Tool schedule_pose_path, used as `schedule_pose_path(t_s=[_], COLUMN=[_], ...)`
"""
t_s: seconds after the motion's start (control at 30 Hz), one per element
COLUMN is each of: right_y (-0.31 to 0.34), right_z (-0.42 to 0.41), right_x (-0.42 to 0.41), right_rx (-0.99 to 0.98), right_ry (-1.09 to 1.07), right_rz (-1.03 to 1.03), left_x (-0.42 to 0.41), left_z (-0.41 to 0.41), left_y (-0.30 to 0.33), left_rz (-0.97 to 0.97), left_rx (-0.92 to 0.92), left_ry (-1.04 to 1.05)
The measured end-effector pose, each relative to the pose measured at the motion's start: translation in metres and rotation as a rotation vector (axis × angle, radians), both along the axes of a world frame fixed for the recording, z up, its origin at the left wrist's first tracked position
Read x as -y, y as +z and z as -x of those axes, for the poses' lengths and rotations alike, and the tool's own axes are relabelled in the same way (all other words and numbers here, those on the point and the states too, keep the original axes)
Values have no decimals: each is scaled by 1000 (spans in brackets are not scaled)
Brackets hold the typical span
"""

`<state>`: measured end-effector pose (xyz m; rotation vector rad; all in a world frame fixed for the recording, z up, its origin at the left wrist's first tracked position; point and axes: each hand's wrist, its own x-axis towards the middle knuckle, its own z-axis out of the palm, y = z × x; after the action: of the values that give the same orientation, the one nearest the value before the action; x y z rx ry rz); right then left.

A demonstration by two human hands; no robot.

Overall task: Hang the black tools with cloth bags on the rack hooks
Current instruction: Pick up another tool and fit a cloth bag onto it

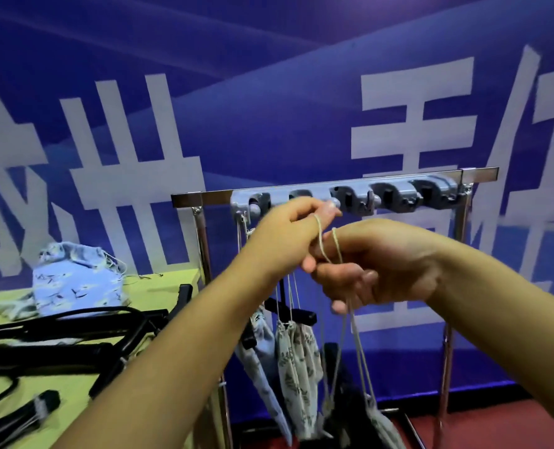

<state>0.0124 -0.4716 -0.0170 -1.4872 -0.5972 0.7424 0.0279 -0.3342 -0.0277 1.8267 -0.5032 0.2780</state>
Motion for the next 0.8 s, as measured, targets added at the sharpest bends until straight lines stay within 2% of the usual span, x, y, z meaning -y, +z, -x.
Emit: schedule_pose_path(t_s=[0.07,0.1,0.13,0.2,0.27,0.33,0.37,0.43,0.5,0.6,0.7,0.8], right_y=[-2,-4,-6,-7,-6,-4,-4,-6,-9,-11,-7,-2], right_z=[-6,-10,-15,-26,-33,-38,-41,-53,-72,-106,-133,-150], right_x=[5,10,16,37,58,70,72,63,47,28,14,4], right_rx=[-36,-61,-87,-139,-206,-188,-111,179,458,803,888,880], right_ry=[118,158,179,142,29,-96,-180,-417,-684,-946,-1046,-1100], right_rz=[35,58,76,71,25,17,62,213,308,462,493,576], left_x=[3,2,0,-5,-18,-27,-28,-20,-7,11,20,28], left_z=[-7,-8,-10,-14,-15,-22,-29,-46,-69,-102,-127,-144], left_y=[-6,-9,-12,-10,-6,0,2,2,-3,-7,-2,-1], left_rz=[99,79,15,-119,-182,-199,-203,-204,-202,-192,-222,-296], left_rx=[-377,-491,-533,-480,-443,-439,-435,-408,-325,-161,-27,7], left_ry=[-319,-400,-433,-428,-467,-477,-439,-278,-63,216,381,485])
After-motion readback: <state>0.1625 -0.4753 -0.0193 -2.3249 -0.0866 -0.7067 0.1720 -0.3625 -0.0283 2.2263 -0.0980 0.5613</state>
